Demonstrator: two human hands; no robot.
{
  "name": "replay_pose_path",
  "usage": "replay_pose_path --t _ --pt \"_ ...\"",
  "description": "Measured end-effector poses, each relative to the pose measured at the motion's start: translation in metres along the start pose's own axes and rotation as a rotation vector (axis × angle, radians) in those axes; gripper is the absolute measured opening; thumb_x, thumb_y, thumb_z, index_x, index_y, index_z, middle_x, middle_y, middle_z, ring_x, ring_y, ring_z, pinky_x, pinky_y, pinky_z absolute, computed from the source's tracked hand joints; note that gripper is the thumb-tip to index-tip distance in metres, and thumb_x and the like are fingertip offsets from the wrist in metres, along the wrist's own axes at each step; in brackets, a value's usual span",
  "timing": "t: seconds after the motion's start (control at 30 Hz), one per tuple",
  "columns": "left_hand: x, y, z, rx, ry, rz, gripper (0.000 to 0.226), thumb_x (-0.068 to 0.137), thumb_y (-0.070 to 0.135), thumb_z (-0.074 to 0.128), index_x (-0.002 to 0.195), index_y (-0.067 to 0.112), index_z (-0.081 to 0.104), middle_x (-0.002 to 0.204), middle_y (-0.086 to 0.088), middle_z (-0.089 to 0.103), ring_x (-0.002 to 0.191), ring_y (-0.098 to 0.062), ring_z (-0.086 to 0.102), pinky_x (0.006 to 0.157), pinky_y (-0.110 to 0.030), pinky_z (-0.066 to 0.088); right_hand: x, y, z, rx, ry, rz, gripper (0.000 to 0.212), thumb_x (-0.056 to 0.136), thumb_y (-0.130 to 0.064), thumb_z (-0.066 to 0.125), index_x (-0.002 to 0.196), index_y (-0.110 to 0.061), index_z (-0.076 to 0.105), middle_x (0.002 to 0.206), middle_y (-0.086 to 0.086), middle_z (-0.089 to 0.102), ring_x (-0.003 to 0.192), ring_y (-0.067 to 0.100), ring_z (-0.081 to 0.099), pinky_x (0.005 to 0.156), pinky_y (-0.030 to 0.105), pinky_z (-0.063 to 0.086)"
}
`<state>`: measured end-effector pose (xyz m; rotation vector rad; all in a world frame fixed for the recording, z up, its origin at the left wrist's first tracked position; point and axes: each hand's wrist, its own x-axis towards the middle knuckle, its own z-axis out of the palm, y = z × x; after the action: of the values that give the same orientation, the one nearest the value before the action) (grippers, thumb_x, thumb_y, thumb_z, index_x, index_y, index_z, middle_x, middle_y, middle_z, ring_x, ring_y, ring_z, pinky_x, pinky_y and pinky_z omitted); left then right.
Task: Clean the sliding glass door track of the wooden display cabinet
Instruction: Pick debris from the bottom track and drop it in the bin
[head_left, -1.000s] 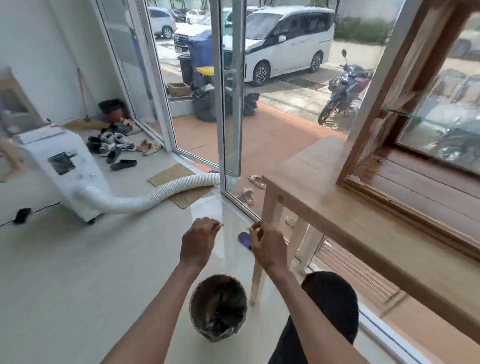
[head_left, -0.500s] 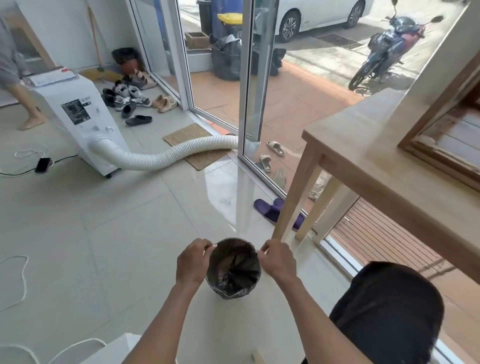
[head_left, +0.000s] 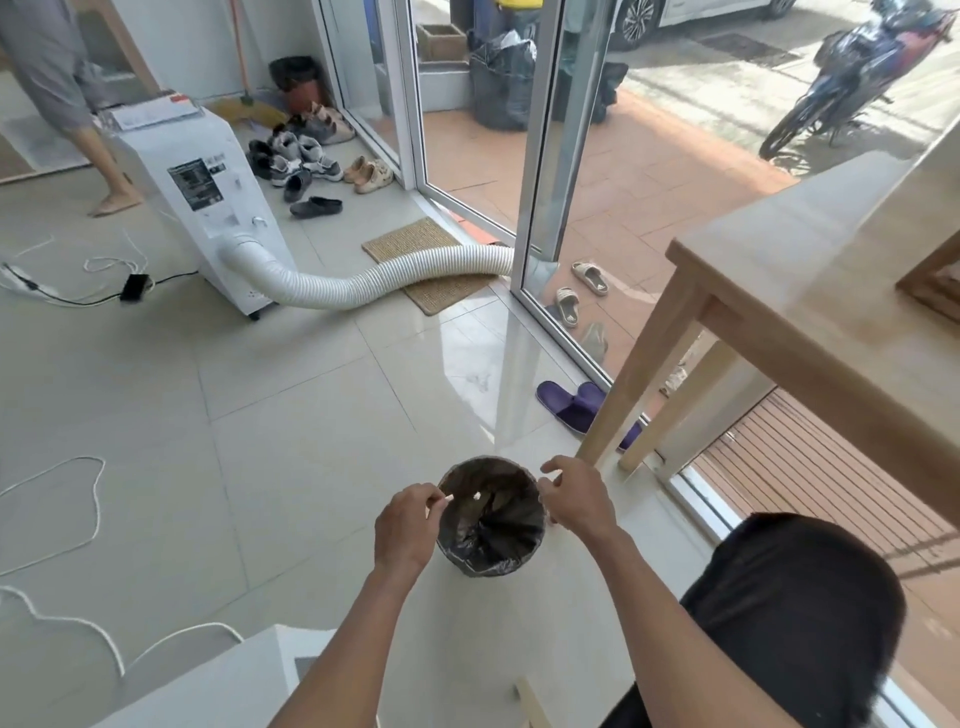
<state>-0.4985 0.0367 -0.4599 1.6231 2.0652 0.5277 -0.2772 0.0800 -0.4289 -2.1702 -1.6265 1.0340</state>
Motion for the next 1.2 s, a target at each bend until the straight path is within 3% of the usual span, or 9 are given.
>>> replay_pose_path --t 0.2,0.33,0.53,0.6,0.8,1.0,1.13,1.2 --pt "-0.011 0.001 0.018 0.037 -0.139 -0.015 0.011 0.091 0.031 0.069 0.089 0.023 0.076 0.088 0.005 0.074 0.083 -0.015 0.066 0.064 -0.023 0.040 -0.004 0.000 -0.001 0.089 0.032 0.001 0.017 0.090 -0.024 0.057 0.104 -0.026 0.067 0.084 -0.002 0.071 0.078 0.023 0.071 0.077 0.045 0.061" --pt "-0.008 0.007 0.022 -0.022 -0.136 -0.070 0.009 0.087 0.033 0.073 0.084 0.025 0.077 0.084 0.008 0.073 0.076 -0.010 0.063 0.060 -0.022 0.040 -0.003 0.007 -0.004 0.098 0.064 0.016 0.019 0.090 -0.025 0.057 0.106 -0.025 0.068 0.091 -0.001 0.072 0.082 0.024 0.071 0.080 0.042 0.059" --pt "0.023 0.032 0.020 -0.239 -0.095 -0.170 0.008 0.082 0.031 0.078 0.077 0.025 0.076 0.075 0.010 0.072 0.075 -0.011 0.067 0.058 -0.022 0.042 -0.004 0.007 -0.006 0.106 0.070 0.025 0.020 0.090 -0.022 0.055 0.103 -0.024 0.069 0.084 0.001 0.073 0.079 0.023 0.070 0.077 0.039 0.059" --pt "0.035 0.037 0.019 -0.273 -0.082 -0.188 0.010 0.083 0.031 0.076 0.084 0.021 0.077 0.078 0.007 0.072 0.081 -0.015 0.069 0.061 -0.023 0.043 -0.003 0.005 -0.006 0.111 0.078 0.022 0.021 0.089 -0.023 0.054 0.103 -0.024 0.070 0.084 0.000 0.072 0.078 0.022 0.069 0.077 0.039 0.059" --pt "0.041 0.037 0.021 -0.096 -0.266 -0.171 0.026 0.092 0.032 0.065 0.116 0.021 0.067 0.101 -0.002 0.073 0.101 -0.024 0.067 0.084 -0.033 0.051 -0.002 0.005 -0.006 0.111 0.069 0.021 0.020 0.091 -0.023 0.056 0.106 -0.024 0.070 0.089 0.001 0.073 0.083 0.021 0.068 0.078 0.040 0.059" --pt "0.030 0.021 0.011 -0.015 -0.243 -0.170 0.033 0.096 0.033 0.057 0.127 0.022 0.061 0.112 -0.004 0.073 0.107 -0.026 0.065 0.088 -0.037 0.052 -0.006 0.001 -0.008 0.106 0.085 0.020 0.022 0.094 -0.026 0.058 0.111 -0.022 0.070 0.091 -0.001 0.069 0.090 0.021 0.066 0.080 0.038 0.056" --pt "0.027 0.023 -0.006 0.028 -0.181 -0.093 0.045 0.101 0.037 0.048 0.143 0.020 0.048 0.128 -0.010 0.063 0.120 -0.029 0.057 0.094 -0.042 0.047 -0.017 -0.008 -0.014 0.067 0.132 -0.051 0.028 0.099 -0.030 0.055 0.123 -0.021 0.065 0.109 0.001 0.072 0.098 0.019 0.064 0.079 0.034 0.049" --pt "0.030 0.031 -0.017 0.063 -0.129 -0.021 0.052 0.102 0.039 0.045 0.148 0.016 0.041 0.137 -0.013 0.056 0.126 -0.030 0.051 0.102 -0.043 0.043 -0.025 -0.014 -0.021 -0.003 0.174 -0.133 0.035 0.101 -0.033 0.053 0.132 -0.020 0.060 0.124 0.003 0.068 0.113 0.022 0.062 0.087 0.038 0.051"
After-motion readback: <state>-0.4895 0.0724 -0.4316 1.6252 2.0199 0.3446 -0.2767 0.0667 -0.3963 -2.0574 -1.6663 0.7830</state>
